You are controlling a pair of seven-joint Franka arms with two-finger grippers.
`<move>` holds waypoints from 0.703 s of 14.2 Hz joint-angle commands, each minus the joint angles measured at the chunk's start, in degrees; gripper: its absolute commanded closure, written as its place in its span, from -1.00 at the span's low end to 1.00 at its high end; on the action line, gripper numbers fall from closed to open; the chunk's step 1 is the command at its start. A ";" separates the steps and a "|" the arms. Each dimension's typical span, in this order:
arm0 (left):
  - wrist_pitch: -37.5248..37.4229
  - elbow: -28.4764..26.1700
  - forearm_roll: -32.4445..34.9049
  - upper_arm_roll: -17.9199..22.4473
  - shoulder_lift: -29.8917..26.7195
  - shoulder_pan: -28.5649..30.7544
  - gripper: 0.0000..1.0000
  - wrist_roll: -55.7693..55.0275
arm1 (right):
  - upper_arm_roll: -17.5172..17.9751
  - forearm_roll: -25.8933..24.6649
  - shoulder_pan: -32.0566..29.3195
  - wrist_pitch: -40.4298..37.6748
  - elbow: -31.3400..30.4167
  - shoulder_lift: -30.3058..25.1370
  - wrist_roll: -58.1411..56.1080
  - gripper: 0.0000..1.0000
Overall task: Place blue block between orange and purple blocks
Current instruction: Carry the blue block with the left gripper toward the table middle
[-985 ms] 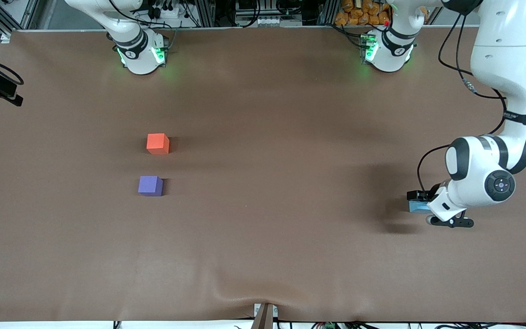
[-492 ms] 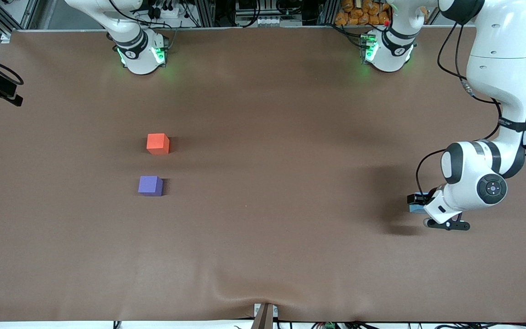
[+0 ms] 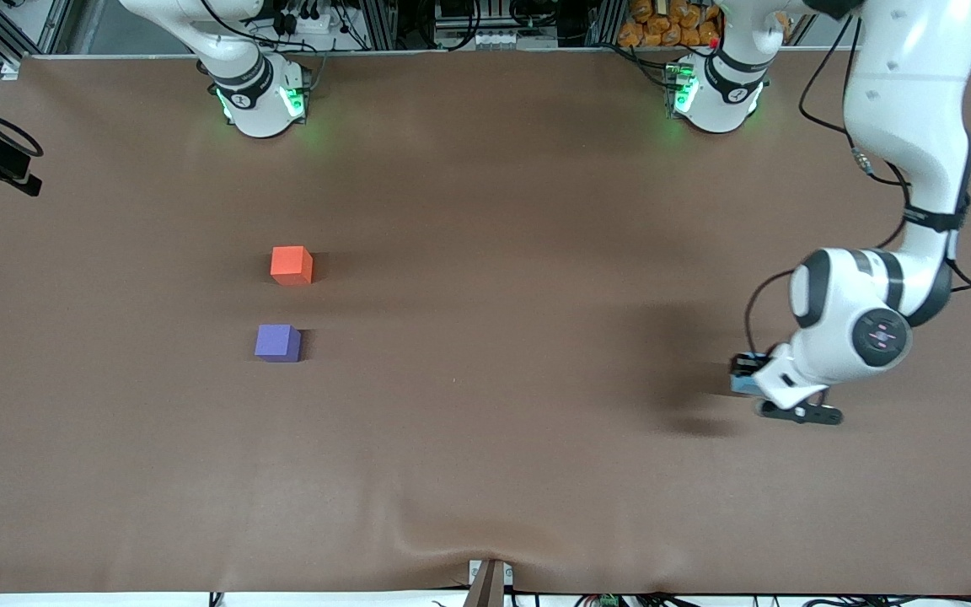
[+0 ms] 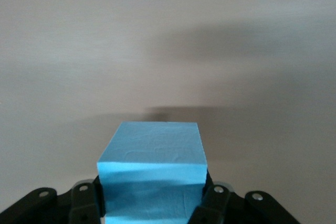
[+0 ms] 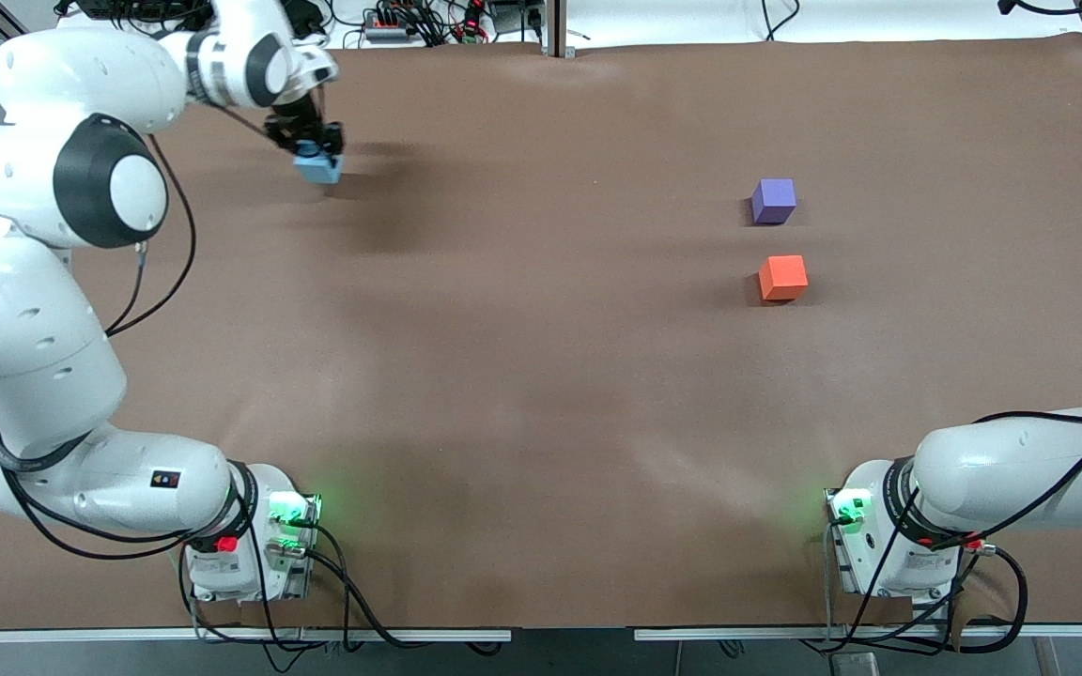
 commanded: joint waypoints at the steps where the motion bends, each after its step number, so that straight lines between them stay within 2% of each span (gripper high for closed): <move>1: -1.74 -1.96 1.11 -2.11 -3.41 -8.04 0.87 -13.51 | 0.55 -0.24 -0.77 -0.42 -0.03 -0.67 0.49 -1.00; 6: -1.74 4.09 0.15 -2.65 -0.61 -22.46 0.84 -32.60 | 0.55 -0.24 -0.77 -0.42 -0.03 -0.67 0.41 -1.00; 7: -1.74 6.37 0.15 -2.65 1.14 -25.18 0.83 -36.12 | 0.55 -0.24 -0.77 -0.42 -0.03 -0.67 0.41 -1.00; 8: -1.74 9.09 0.06 -2.74 3.33 -27.64 0.72 -39.46 | 0.55 -0.24 -0.77 -0.42 -0.03 -0.67 0.41 -1.00; 10: -1.74 14.62 -0.90 -2.65 8.34 -31.77 0.71 -46.31 | 0.55 -0.24 -0.77 -0.42 -0.03 -0.67 0.41 -1.00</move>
